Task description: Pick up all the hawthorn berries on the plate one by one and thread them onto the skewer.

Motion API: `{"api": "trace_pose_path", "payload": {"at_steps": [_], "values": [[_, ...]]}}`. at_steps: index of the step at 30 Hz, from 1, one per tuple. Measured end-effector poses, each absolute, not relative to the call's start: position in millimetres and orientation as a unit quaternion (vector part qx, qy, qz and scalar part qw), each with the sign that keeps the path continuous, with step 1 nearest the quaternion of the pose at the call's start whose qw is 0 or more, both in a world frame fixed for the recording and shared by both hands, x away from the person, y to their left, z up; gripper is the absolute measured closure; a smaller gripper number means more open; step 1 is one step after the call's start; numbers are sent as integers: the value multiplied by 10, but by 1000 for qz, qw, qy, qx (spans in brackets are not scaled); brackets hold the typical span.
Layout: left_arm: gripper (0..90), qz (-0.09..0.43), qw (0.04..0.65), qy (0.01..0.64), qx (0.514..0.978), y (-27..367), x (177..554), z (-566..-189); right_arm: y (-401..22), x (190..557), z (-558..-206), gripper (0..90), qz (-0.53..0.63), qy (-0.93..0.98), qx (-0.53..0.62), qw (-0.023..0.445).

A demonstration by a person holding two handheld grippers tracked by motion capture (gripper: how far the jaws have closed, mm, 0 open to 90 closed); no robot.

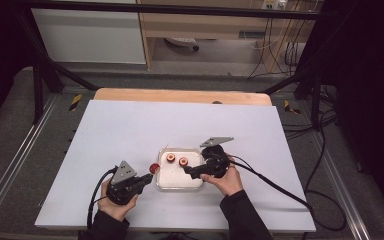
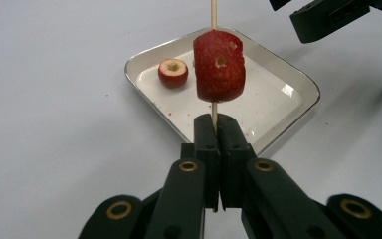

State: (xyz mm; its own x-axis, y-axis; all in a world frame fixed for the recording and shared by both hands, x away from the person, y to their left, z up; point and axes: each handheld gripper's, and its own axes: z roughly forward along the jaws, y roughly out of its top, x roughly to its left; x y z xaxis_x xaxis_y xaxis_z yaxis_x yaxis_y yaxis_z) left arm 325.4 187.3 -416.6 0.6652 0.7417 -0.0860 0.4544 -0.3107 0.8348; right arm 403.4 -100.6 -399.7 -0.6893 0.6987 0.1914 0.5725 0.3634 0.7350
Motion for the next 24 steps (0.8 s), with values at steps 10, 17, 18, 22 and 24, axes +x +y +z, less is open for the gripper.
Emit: {"api": "trace_pose_path", "payload": {"at_steps": [10,17,18,22,24], "values": [[885,153,454,378,792,1921,3274,-4173,-720,4351,-3898,144,302,879,361,76],[885,151,455,378,792,1927,3283,-4177,-590,4519,-3943,227,267,895,353,59],[884,151,454,378,793,1923,3283,-4177,-577,4538,-3951,240,262,897,352,57],[884,151,454,375,794,1915,3281,-4176,-538,4607,-3998,290,247,899,357,51],[885,150,453,375,795,1915,3283,-4180,-511,4625,-4025,310,243,902,355,45]]}}
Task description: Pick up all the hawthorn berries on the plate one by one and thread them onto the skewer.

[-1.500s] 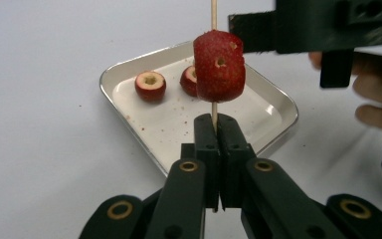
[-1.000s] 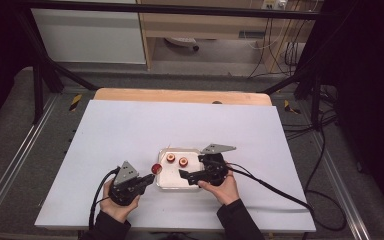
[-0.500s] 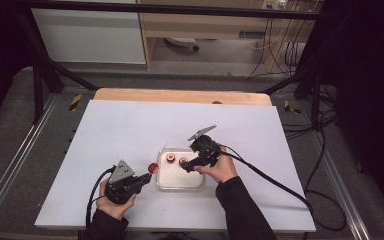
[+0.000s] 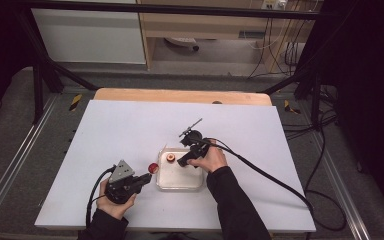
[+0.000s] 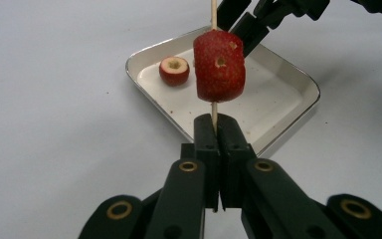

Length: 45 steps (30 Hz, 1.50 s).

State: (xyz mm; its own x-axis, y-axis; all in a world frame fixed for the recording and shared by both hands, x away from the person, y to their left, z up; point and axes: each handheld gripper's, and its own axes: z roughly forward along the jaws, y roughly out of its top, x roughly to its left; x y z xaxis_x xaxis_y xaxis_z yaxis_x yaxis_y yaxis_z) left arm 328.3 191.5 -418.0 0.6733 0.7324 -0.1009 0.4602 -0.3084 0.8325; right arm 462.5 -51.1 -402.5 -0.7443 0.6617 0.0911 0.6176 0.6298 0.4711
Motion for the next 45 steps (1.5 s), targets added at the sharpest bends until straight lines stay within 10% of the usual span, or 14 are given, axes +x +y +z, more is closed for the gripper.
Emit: {"api": "trace_pose_path", "payload": {"at_steps": [29,45], "values": [[884,148,448,371,800,1883,3280,-4190,-422,4710,-4176,592,216,913,347,10],[885,150,449,369,800,1879,3270,-4179,-463,4659,-4064,600,227,904,362,13]]}}
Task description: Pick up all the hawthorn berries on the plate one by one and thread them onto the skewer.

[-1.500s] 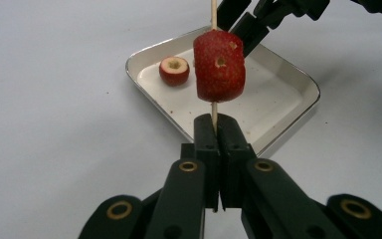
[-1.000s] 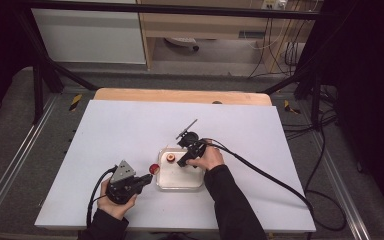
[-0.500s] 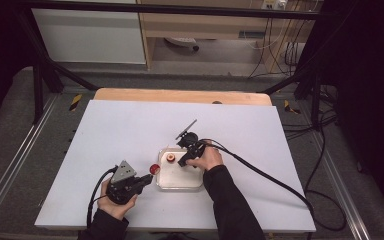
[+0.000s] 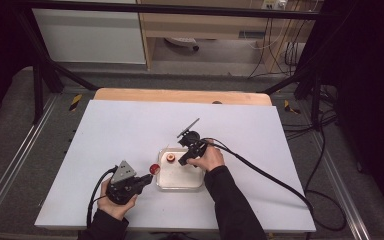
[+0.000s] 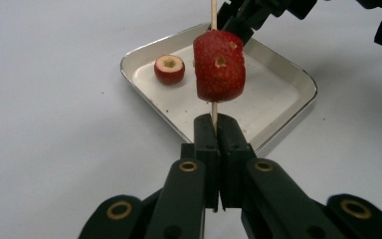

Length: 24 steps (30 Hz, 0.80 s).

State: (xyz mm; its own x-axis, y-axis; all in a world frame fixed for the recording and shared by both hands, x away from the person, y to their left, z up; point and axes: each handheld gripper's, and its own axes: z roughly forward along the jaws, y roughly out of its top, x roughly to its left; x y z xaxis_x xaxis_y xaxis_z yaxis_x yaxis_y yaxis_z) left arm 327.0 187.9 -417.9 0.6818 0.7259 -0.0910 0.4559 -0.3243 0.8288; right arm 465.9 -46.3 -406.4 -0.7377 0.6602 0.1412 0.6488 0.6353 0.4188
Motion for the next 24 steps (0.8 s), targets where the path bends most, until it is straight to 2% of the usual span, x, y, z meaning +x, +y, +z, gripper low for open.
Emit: {"api": "trace_pose_path", "payload": {"at_steps": [24], "values": [[884,152,451,366,800,1862,3249,-4167,-659,4384,-3822,603,323,866,381,5]]}}
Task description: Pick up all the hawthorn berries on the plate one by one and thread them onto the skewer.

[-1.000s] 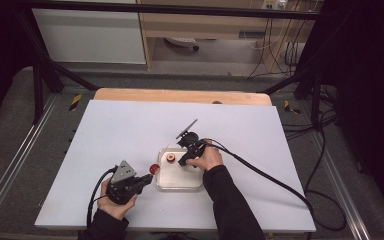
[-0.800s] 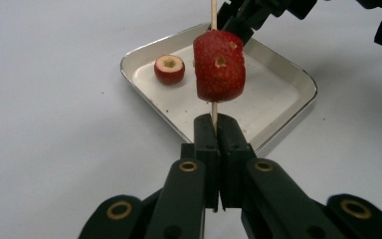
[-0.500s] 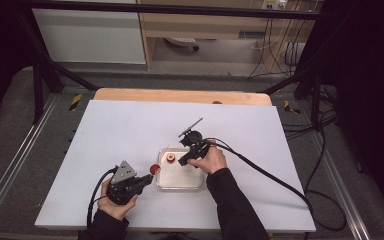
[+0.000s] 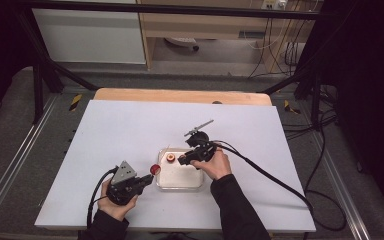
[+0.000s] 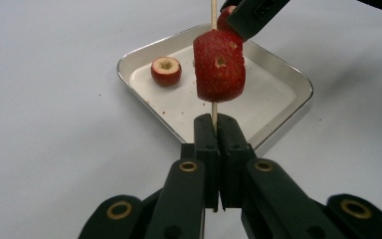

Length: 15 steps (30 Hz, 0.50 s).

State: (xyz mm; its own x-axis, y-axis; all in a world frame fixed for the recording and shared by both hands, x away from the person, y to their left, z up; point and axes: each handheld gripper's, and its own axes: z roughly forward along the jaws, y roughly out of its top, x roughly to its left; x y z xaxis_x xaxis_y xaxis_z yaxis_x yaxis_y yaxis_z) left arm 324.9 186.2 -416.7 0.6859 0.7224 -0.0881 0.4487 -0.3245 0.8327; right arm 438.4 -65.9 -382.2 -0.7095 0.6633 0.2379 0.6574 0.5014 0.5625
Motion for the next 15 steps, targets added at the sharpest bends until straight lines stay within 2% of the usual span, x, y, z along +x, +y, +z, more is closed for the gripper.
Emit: {"api": "trace_pose_path", "payload": {"at_steps": [15], "values": [[884,152,454,364,799,1850,3234,-4157,-885,4189,-3836,603,449,794,409,-7]]}}
